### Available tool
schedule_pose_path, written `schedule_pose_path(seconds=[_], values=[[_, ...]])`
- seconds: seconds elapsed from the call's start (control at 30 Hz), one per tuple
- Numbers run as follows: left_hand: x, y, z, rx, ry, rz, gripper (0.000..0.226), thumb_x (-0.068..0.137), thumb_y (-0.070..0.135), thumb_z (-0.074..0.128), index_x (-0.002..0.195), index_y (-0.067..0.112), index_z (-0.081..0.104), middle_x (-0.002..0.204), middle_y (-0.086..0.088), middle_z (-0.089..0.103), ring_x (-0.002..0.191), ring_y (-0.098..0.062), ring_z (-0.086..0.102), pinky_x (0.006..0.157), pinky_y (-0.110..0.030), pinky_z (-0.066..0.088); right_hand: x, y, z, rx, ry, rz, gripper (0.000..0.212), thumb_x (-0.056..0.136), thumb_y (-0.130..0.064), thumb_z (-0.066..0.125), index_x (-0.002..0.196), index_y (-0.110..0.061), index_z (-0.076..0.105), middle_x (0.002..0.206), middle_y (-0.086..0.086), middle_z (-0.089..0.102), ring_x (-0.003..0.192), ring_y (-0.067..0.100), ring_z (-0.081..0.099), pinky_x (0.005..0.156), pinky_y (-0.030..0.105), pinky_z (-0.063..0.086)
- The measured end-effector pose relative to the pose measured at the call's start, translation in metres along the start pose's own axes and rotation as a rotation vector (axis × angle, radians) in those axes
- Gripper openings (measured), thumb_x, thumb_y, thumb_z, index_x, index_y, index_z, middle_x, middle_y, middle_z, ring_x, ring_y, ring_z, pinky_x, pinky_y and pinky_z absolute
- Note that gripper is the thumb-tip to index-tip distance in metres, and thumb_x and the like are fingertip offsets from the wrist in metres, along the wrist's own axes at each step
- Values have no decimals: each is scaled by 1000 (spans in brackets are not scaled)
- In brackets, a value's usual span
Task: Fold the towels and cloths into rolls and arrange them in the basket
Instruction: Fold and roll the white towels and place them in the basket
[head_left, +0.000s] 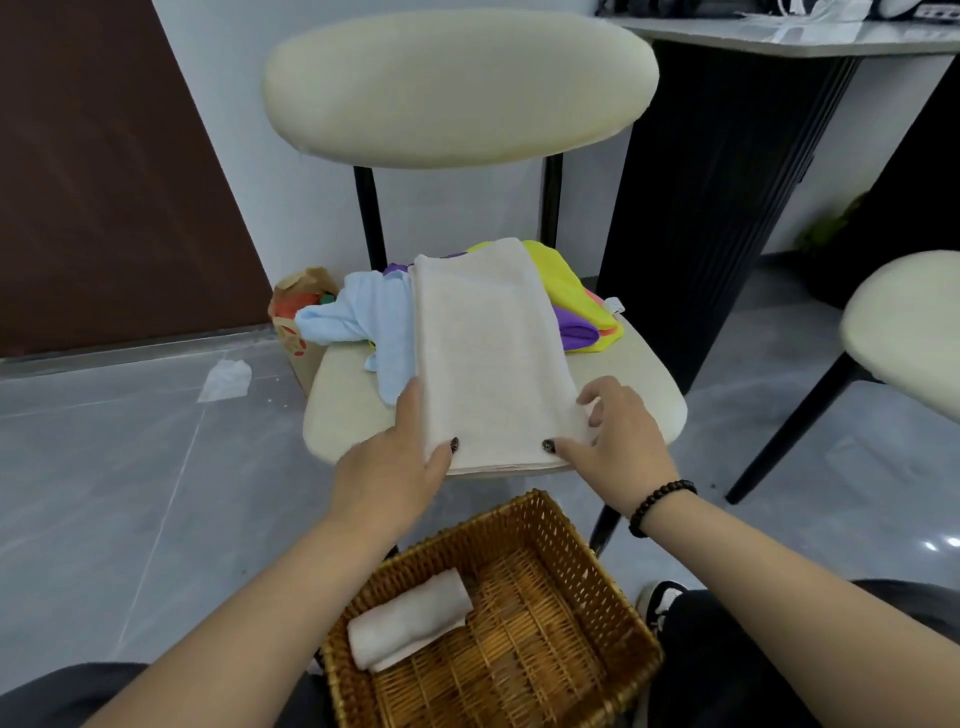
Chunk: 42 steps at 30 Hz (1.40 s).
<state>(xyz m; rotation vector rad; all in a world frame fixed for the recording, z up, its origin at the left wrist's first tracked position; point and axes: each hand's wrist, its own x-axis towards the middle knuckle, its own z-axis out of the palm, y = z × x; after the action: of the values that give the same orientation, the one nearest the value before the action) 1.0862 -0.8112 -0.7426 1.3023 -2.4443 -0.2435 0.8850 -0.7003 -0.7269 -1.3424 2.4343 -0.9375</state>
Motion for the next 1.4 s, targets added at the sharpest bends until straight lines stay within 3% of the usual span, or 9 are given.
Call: schedule_pose_path(seconds=[0.13,0.23,0.33,0.47,0.73,0.9,1.03,1.2,1.4], values=[[-2,-2,9,356,449,534,46,79,8,60,125,11,57,88,-9,56,75,-28,51,61,-36,32,-4,6,5,-381,145,-451,23,80,-18,74,98,-13,62,100,5,49,68,22,53,47,33,47],[-4,-4,11,292,332,742,25,77,1,49,94,10,66,96,-10,60,81,-29,57,65,-35,33,-5,15,9,-456,129,-729,13,72,-4,75,79,-10,66,82,6,55,66,24,51,49,35,47],[-8,-14,10,258,171,707,34,73,20,71,105,10,65,104,-10,60,88,-29,57,66,-35,43,-2,23,3,-414,47,-753,24,73,-19,76,94,-13,66,92,5,58,76,24,55,61,33,50],[0,-23,6,261,149,633,57,58,7,85,110,10,63,100,-11,59,83,-31,57,62,-36,45,1,26,0,-429,25,-757,38,68,-24,80,99,-10,63,98,8,59,81,26,57,64,32,51],[11,-26,-4,139,90,684,49,58,-10,80,103,8,70,90,-7,67,74,-28,63,55,-35,50,14,21,-9,-343,-57,-764,19,74,-10,76,90,-9,65,88,6,61,76,28,58,55,37,54],[9,-17,-14,-56,40,460,28,87,6,58,114,15,56,94,-6,67,81,-29,64,64,-37,52,17,19,-12,-246,-87,-646,16,88,-9,60,104,-12,60,94,3,62,85,24,58,68,40,53],[11,-9,-19,-267,11,228,19,95,12,53,114,17,50,106,2,61,94,-19,57,78,-35,45,20,16,-21,-105,-189,-534,10,93,-12,53,99,-18,48,92,-1,60,78,14,53,68,24,43],[18,-8,-13,-340,-15,248,16,97,9,48,108,19,55,105,8,49,86,-1,44,77,-22,36,30,19,-22,-56,-225,-507,17,92,-4,53,96,-20,57,93,-9,59,79,3,51,70,3,35],[26,-12,-5,-196,74,318,14,93,15,55,96,13,68,95,3,54,74,-17,56,66,-35,49,34,23,-8,-181,-54,-703,16,86,3,58,96,-8,66,103,8,57,72,29,58,61,41,54]])
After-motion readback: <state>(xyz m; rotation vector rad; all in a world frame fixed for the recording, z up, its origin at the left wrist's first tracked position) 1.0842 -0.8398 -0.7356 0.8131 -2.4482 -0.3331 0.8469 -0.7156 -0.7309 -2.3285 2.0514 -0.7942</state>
